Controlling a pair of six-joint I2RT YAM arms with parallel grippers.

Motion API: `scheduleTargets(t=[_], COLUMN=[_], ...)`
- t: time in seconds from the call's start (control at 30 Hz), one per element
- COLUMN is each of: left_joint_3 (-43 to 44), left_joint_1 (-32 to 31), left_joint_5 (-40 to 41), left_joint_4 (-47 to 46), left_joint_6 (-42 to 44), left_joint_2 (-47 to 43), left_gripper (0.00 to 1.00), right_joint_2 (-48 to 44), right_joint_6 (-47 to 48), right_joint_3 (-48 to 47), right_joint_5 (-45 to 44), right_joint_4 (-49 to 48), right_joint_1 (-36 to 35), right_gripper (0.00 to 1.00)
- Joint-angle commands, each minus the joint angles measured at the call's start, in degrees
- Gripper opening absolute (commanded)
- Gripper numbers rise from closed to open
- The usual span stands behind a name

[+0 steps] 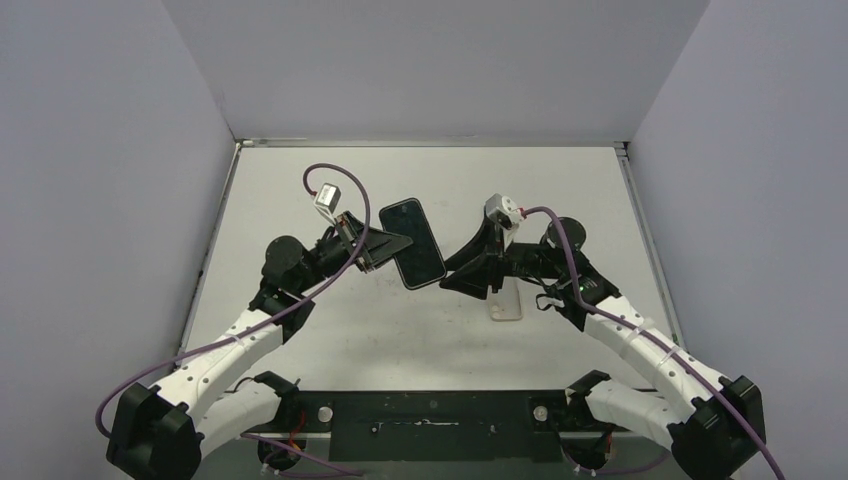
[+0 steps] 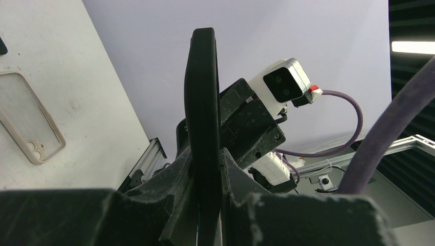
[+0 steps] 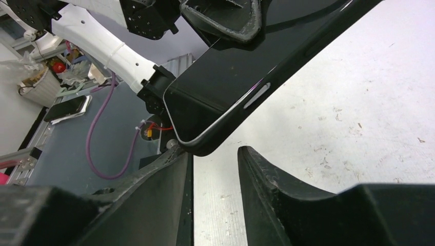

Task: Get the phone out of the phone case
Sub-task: Remove the phone case from the phone.

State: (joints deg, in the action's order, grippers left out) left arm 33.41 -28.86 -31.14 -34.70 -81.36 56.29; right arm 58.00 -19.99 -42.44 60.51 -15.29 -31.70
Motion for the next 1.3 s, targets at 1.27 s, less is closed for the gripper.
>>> scheduleTargets(t=[1.27], left_joint_3=[3.9], left_joint_1=[-0.2], left_joint_5=[-5.9], left_joint_4=[-6.2], left_joint_6=[1.3], left_joint_2=[-0.2], left_gripper=[0.00], right_joint_2=[4.1], right_joint_6=[1.6], right_joint_3=[-4.9], right_joint_5=[1.1], right_joint_4=[3.6], right_joint_1=[5.0], right_gripper=[0.19])
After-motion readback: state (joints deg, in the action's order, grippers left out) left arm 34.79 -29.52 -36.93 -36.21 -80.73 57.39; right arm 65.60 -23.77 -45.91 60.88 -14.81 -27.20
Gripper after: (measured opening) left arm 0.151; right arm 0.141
